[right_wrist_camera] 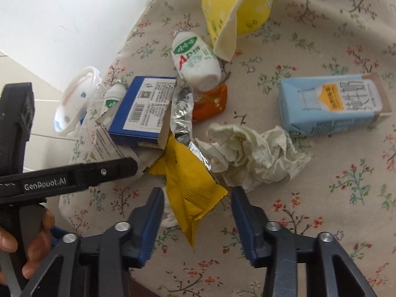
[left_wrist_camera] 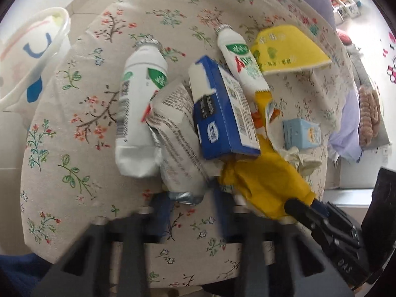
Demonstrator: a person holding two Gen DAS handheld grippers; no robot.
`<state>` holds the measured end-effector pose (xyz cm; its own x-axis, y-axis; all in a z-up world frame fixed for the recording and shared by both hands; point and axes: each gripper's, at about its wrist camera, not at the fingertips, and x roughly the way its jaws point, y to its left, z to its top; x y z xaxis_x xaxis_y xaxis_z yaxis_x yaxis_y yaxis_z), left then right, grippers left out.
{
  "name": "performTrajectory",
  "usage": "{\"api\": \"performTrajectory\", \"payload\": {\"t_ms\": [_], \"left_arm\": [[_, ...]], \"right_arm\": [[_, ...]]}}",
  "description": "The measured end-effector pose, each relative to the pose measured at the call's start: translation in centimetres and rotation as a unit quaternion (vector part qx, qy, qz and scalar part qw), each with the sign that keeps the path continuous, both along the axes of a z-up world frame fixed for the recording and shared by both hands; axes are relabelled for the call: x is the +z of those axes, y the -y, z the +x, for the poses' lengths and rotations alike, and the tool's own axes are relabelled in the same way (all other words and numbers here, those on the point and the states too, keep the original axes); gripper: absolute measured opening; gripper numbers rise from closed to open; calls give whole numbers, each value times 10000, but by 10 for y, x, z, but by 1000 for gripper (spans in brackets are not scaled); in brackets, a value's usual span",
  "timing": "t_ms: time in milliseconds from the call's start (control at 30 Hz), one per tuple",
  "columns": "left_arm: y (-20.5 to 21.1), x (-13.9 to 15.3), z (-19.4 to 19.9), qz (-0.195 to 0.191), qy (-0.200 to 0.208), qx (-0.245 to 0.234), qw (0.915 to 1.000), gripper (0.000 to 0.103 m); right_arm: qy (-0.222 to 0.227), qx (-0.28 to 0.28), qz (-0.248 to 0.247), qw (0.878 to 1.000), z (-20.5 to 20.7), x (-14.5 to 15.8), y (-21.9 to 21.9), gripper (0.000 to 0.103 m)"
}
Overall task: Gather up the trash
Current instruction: 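Grasp the printed paper strip with the left tool while the right tool grasps the yellow foil wrapper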
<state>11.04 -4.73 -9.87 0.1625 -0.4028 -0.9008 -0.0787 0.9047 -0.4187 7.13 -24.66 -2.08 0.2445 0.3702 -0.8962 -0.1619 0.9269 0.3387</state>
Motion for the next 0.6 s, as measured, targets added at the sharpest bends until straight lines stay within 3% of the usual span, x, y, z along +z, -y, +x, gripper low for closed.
{"api": "performTrajectory", "payload": {"t_ms": [67,200,267,300,467,600], "left_arm": [[3,2,-2,-12,50,-34,10000,15],[6,18,-13,-26,210,-356,9991,11],[6,30,-18,-44,319,-575,9978,10],[4,39,-21,-78,396,-653,9971,10],[-7,64,-27,-283,682,-991,9923,9],[-23,80,-24,-448,857,-930,9910,9]], "right_arm": [[-34,-37,32,10000,2,-4,-1,33],[-41,-81,101,9999,2,-4,1,32],[-3,-122,197,9997,1,-1,4,20],[29,-137,240,9996,1,1,5,20],[515,-347,474,9969,-5,29,19,11],[959,-470,615,9924,-11,51,30,10]]}}
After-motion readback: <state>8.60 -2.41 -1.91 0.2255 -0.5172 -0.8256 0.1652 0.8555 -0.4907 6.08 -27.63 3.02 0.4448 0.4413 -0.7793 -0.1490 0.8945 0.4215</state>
